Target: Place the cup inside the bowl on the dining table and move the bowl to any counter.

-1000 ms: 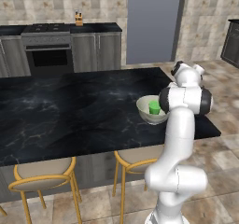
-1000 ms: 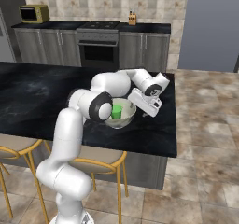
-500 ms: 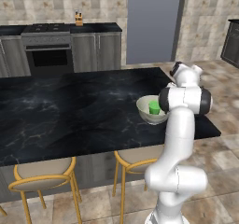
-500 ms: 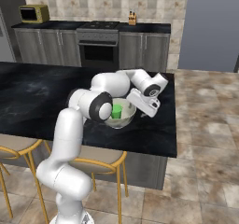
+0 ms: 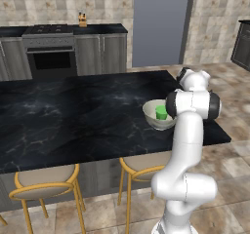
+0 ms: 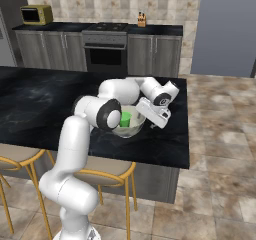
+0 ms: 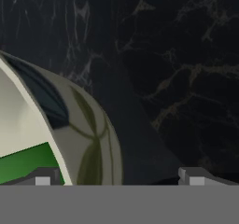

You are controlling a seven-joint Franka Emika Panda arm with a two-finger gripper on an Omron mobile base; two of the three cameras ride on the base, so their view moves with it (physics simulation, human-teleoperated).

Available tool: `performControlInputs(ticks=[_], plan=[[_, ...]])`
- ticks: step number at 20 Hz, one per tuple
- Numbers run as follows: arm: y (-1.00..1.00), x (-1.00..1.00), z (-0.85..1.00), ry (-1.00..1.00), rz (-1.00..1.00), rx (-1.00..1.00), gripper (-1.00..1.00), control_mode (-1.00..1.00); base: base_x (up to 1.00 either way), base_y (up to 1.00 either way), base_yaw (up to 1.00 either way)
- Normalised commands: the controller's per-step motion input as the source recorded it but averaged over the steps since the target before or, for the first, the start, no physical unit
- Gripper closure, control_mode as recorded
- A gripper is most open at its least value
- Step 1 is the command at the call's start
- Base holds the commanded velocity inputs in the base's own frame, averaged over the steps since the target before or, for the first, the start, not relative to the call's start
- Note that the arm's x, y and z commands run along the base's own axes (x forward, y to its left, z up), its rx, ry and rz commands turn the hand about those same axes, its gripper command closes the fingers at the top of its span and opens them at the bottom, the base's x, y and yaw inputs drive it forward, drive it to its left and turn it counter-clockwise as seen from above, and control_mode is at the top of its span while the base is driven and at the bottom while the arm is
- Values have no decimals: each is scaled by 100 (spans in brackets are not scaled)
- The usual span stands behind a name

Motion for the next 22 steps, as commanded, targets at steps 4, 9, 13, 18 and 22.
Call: performControlInputs(ticks=[4, 9, 13, 18, 22], plan=[[3, 0, 0, 2, 0, 0, -100, -100, 0, 0, 0], [3, 0, 0, 0, 0, 0, -100, -100, 0, 0, 0], [11, 0, 0, 0, 0, 0, 100, -100, 0, 0, 0], [10, 0, 0, 1, 0, 0, 100, -100, 0, 0, 0], [1, 0, 0, 3, 0, 0, 100, -100, 0, 0, 0]])
